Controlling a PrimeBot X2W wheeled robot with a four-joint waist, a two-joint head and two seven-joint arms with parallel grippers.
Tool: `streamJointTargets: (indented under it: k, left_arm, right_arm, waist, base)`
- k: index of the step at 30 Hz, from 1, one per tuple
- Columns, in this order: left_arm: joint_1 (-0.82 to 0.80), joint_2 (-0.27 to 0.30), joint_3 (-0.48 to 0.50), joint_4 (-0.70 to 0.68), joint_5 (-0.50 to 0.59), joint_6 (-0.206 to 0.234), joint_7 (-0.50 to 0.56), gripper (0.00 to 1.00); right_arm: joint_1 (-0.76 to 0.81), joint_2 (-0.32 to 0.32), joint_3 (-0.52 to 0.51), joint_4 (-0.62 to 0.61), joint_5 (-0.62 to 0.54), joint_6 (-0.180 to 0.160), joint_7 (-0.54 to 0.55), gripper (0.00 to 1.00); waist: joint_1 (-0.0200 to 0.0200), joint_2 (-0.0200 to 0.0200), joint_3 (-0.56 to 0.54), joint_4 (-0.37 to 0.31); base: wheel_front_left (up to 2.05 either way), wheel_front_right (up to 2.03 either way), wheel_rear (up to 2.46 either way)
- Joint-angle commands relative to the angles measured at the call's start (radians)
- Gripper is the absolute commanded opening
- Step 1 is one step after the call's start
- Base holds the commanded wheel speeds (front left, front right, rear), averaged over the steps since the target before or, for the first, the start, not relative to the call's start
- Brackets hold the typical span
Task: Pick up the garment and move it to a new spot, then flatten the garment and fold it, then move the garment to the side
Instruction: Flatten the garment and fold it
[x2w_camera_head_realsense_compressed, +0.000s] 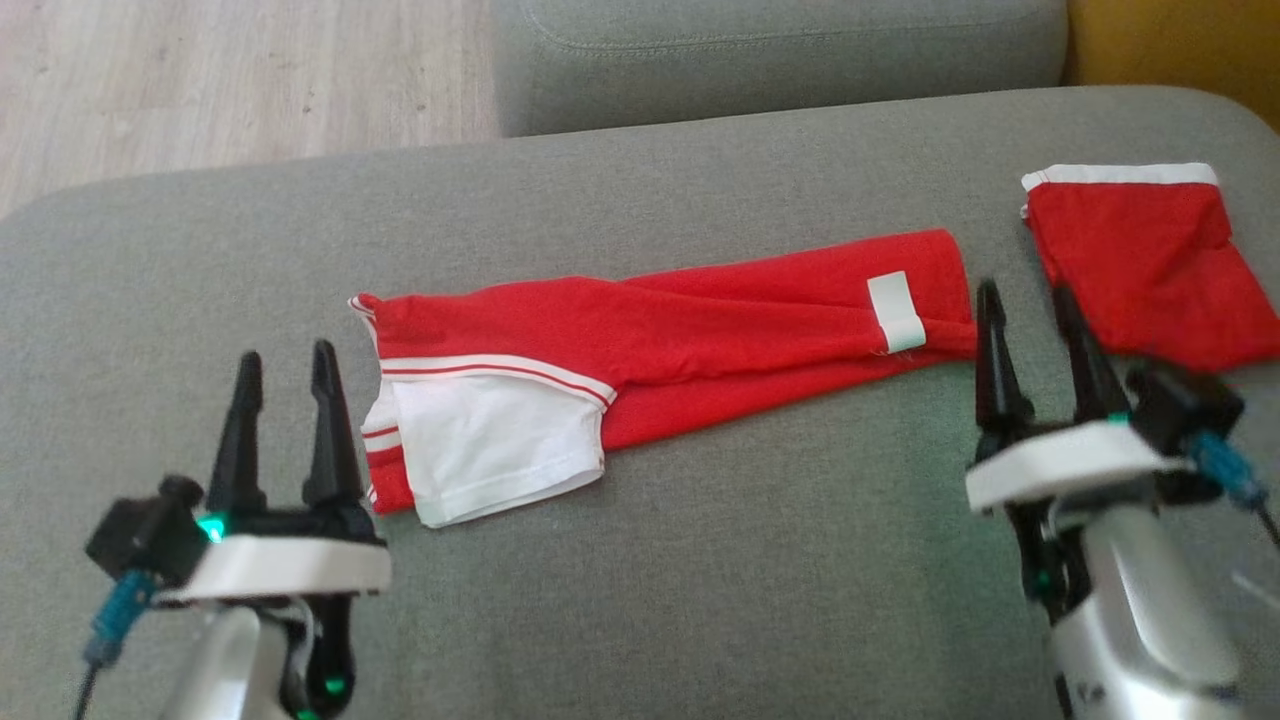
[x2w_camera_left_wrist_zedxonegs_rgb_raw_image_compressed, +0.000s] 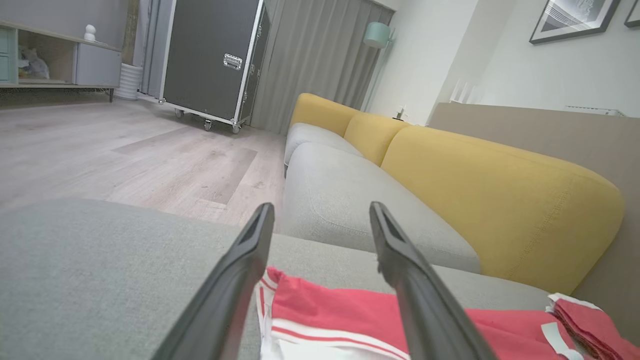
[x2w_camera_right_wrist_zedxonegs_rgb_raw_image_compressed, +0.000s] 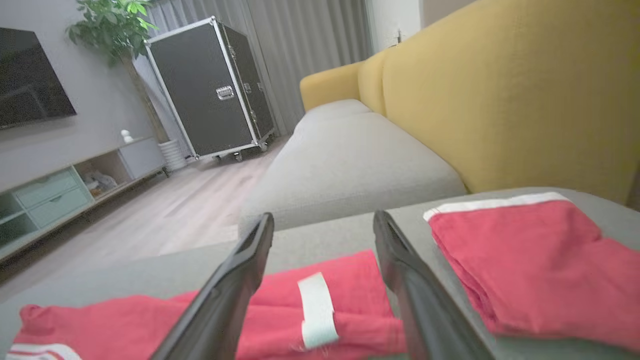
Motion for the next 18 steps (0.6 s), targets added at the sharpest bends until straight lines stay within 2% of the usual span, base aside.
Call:
streamJointTargets:
  k: [1, 5, 10, 15, 18]
  left_arm:
    - [-0.019, -0.006, 0.061, -0.028, 0.030, -0.016, -0.009, 1.00]
    - [0.001, -0.052, 0.117, -0.019, 0.078, -0.050, -0.009, 1.00]
    - [-0.001, -0.076, 0.143, -0.003, 0.111, -0.068, -0.009, 1.00]
    - [-0.016, -0.084, 0.137, 0.000, 0.124, -0.071, -0.009, 1.00]
    - [-0.030, -0.082, 0.112, -0.003, 0.121, -0.072, -0.009, 1.00]
  right_arm:
    - [-0.019, 0.009, 0.007, -0.056, -0.020, -0.001, -0.011, 1.00]
    - [0.019, 0.017, 0.009, -0.077, -0.055, -0.001, -0.011, 1.00]
    - [0.009, 0.018, 0.019, -0.067, -0.052, -0.001, -0.011, 1.00]
    - [-0.032, 0.018, -0.001, 0.019, -0.104, -0.001, -0.008, 1.00]
    - [-0.092, 0.018, -0.054, 0.096, -0.133, -0.001, 0.017, 1.00]
  waist:
    - [0.0001, -0.0001, 0.002, 0.000]
    - [0.0001, -0.0001, 0.007, -0.001]
    - [0.0001, -0.0001, 0.011, 0.004]
    - [0.0001, -0.0001, 0.029, 0.013]
    - [0.0001, -0.0001, 0.055, 0.025]
  base:
    - [0.00, 0.00, 0.00]
    - [0.00, 0.00, 0.00]
    - [0.00, 0.00, 0.00]
    - [0.00, 0.00, 0.00]
    - [0.00, 0.00, 0.00]
